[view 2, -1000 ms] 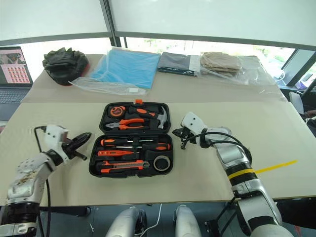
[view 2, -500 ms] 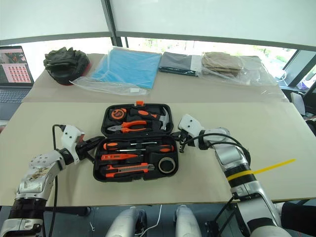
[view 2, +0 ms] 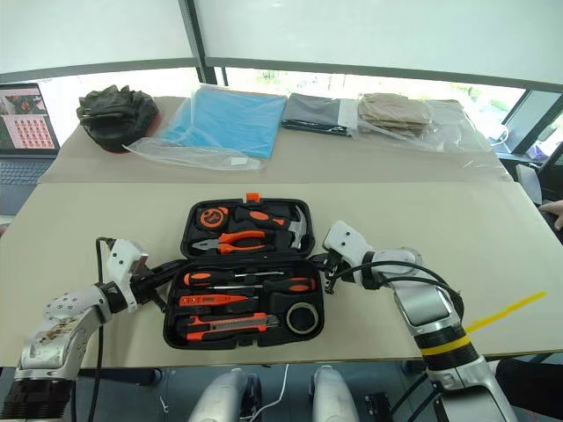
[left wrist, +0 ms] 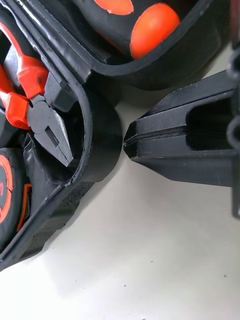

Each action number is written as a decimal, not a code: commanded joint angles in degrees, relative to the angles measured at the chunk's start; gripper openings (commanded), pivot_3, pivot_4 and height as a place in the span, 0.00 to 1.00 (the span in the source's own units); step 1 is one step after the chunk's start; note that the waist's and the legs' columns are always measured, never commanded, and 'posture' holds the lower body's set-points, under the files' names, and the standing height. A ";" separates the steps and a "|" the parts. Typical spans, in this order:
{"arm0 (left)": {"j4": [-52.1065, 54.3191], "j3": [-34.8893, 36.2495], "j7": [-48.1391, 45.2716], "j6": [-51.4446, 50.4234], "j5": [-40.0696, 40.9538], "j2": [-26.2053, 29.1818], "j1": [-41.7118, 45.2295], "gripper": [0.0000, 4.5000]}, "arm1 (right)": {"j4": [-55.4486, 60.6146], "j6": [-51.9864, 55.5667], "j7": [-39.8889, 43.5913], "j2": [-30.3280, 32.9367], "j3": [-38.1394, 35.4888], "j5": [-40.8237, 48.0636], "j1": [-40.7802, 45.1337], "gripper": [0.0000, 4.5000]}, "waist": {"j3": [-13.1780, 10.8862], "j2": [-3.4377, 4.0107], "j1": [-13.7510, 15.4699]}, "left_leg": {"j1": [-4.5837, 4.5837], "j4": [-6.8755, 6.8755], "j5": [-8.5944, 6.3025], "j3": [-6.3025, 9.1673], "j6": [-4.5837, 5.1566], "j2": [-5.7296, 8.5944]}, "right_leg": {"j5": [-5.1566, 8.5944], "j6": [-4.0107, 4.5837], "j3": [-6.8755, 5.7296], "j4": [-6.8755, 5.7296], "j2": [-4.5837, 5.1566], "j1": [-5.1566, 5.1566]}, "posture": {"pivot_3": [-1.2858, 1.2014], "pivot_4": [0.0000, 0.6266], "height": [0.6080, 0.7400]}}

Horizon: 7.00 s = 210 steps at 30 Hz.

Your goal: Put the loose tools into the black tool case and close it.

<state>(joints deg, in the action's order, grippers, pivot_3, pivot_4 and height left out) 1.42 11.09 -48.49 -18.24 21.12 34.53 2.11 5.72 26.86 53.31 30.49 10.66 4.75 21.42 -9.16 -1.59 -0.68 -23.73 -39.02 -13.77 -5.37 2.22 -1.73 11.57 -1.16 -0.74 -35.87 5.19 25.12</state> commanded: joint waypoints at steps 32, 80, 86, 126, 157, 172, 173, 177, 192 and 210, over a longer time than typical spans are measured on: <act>3.46 5.69 19.52 -59.51 14.55 6.09 21.86 1.00 | -24.51 54.41 -12.91 -1.89 -0.06 15.83 35.71 1.00 | -0.16 -0.14 -0.20 | -0.21 -0.03 0.07 0.13 -0.04 0.11 | -0.02 0.00 -0.02 -0.07 -0.01 0.12 | 0.52 0.24 1.00; -0.99 4.85 -5.29 43.63 -10.46 3.81 -11.91 0.15 | -16.32 -57.36 -16.34 12.43 -0.43 -14.65 -3.89 0.09 | 0.14 -0.37 0.09 | 0.26 0.10 -0.11 -0.32 0.15 -0.10 | -0.14 -0.02 -0.02 0.78 0.08 -0.37 | 0.52 0.24 1.00; -4.34 8.69 -3.47 40.78 -8.82 6.85 -16.32 0.58 | -16.79 -58.52 -17.17 14.57 -2.43 -14.07 -8.43 0.52 | 0.16 -0.35 0.33 | 0.49 0.08 -0.19 -0.38 0.27 -0.11 | 0.11 0.13 0.02 0.76 0.19 -0.59 | 0.52 0.24 1.00; -0.91 -0.38 -5.18 3.27 -1.93 6.86 0.81 0.00 | -6.37 -17.85 -4.43 1.66 6.53 -2.94 4.59 0.00 | 0.25 -0.44 -0.19 | 0.45 0.01 -0.16 -0.37 0.19 -0.22 | -0.11 -0.08 0.01 0.59 -0.03 -0.50 | 0.52 0.24 1.00; -0.58 -22.24 -8.90 -11.05 -1.57 1.32 27.77 0.00 | 14.53 -2.32 0.74 5.37 4.11 8.26 -6.83 0.00 | 0.24 -0.44 1.26 | 0.48 -0.07 -0.15 -0.24 0.19 -0.07 | -0.08 -0.17 0.03 0.69 -0.09 -0.75 | 0.52 0.24 1.00; -0.20 -21.37 -9.44 -11.35 -2.33 1.85 25.78 0.00 | 10.57 -3.56 1.99 4.01 6.73 6.40 -3.09 0.00 | 0.25 -0.44 1.24 | 0.53 -0.10 -0.15 -0.20 0.19 -0.09 | -0.08 -0.17 0.02 0.66 -0.10 -0.79 | 0.52 0.24 1.00; -0.38 -21.41 -9.46 -11.23 -2.41 1.77 25.78 0.00 | 9.99 -3.68 2.03 3.77 6.96 6.23 -2.60 0.00 | 0.25 -0.44 1.23 | 0.53 -0.10 -0.15 -0.20 0.19 -0.09 | -0.08 -0.17 0.01 0.66 -0.10 -0.79 | 0.52 0.24 1.00; -0.92 -21.62 -9.60 -10.71 -2.76 1.49 25.68 0.00 | 7.71 -4.50 2.38 2.94 8.05 5.17 -0.61 0.00 | 0.25 -0.43 1.19 | 0.54 -0.10 -0.15 -0.20 0.19 -0.09 | -0.08 -0.17 0.01 0.65 -0.10 -0.79 | 0.52 0.24 1.00; -3.07 -22.04 -10.56 -8.83 -3.91 1.41 24.99 0.00 | 16.45 0.44 3.73 8.19 3.19 9.37 -7.06 0.00 | 0.28 -0.40 1.28 | 0.58 -0.10 -0.15 -0.20 0.20 -0.09 | -0.07 -0.19 0.02 0.65 -0.06 -0.83 | 0.52 0.24 1.00; -4.63 -21.69 -10.66 -7.74 -4.74 1.10 24.81 0.00 | 9.50 -2.75 2.76 3.17 6.53 6.94 -0.71 0.00 | 0.34 -0.38 1.19 | 0.64 -0.10 -0.15 -0.21 0.20 -0.11 | -0.07 -0.18 0.03 0.63 -0.08 -0.86 | 0.52 0.24 1.00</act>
<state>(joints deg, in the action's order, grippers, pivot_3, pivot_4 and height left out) -0.92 -9.07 -59.47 -25.14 18.46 35.57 28.68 15.01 26.00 56.20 34.08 17.61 11.89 19.42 -8.82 -1.97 0.51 -23.09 -39.12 -13.93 -5.57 2.42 -1.84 11.50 -1.34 -0.72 -35.24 5.11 24.26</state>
